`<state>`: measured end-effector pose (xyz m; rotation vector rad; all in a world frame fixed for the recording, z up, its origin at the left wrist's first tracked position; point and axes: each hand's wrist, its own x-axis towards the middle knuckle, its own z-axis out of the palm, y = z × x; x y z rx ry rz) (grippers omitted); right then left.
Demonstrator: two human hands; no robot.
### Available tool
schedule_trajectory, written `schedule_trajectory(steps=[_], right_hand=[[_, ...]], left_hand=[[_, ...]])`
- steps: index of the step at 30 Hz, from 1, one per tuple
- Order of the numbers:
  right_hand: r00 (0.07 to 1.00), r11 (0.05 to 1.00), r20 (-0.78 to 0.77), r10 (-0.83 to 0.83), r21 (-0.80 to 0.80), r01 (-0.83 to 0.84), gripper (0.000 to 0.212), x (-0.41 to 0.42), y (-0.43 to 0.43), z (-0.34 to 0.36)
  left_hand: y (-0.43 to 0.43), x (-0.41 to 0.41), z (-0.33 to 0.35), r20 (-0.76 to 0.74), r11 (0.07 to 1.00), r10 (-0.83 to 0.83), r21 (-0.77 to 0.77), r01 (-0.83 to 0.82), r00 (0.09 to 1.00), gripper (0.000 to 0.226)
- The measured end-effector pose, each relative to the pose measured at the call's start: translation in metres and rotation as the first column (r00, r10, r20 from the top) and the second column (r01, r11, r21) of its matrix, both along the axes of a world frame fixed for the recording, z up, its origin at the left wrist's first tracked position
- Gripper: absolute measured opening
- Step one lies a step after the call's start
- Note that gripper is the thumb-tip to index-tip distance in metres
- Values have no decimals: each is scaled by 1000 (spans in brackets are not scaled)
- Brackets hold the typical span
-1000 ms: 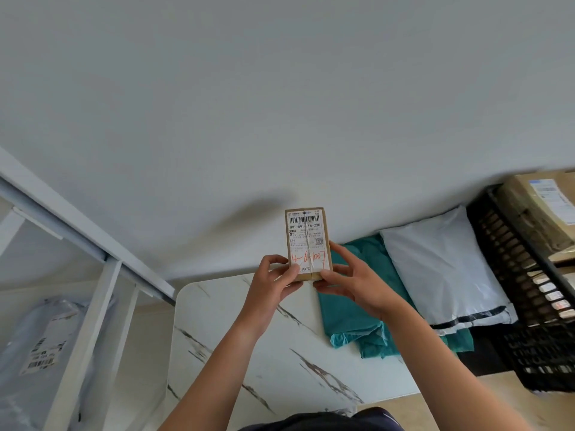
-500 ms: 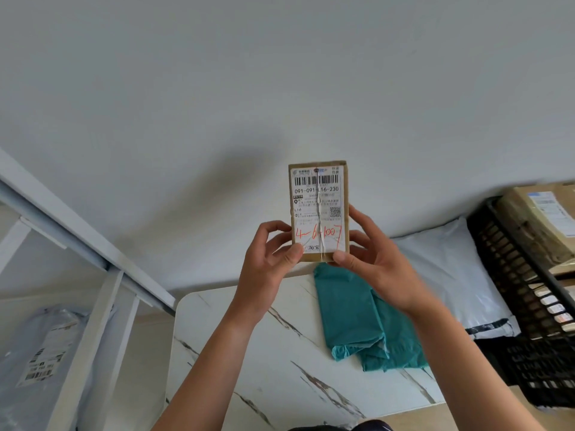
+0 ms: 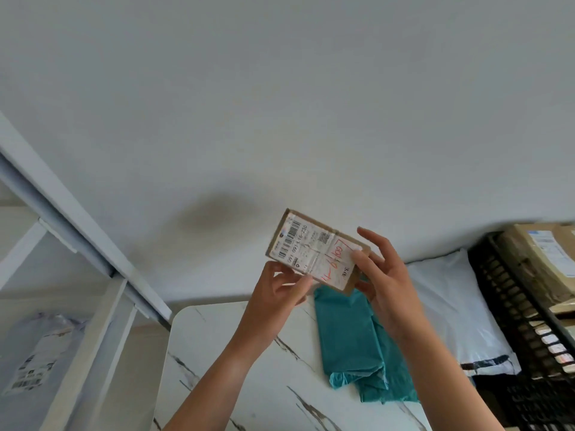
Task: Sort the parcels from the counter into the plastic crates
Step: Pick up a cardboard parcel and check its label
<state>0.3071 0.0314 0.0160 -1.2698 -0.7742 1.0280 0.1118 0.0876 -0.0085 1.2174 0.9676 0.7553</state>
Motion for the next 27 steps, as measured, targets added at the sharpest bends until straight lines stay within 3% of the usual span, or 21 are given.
schedule_trajectory(steps=[3,6,9,12,15,19,22,27], right_hand=[[999,997,18,-41,-66,42,45,-5,6,-5],[997,994,81,-17,-109,26,30,-13,9,-13],[992,986,124,5,-163,16,35,-30,11,-23],[995,979,83,52,-202,-34,44,-49,11,-32],[995,971,81,55,-236,-35,35,-66,9,-38],[995,966,102,-8,-257,34,37,-66,-7,-39],[995,963,48,-87,-253,96,44,-50,-31,-34],[976,950,-34,-214,-240,200,48,-9,-81,-28]], left_hand=[[5,-23,-9,70,983,150,-113,-142,986,57],[14,-46,-12,76,985,96,-152,-84,992,56],[20,-61,-17,55,981,57,-186,-46,997,54],[23,-74,-27,93,957,125,-273,-96,988,55],[26,-83,-36,92,929,160,-352,-118,983,52],[26,-82,-39,-30,946,52,-319,-58,998,43],[17,-65,-31,-55,955,-30,-298,13,998,27],[-13,-10,-18,-95,952,-136,-286,104,986,23]])
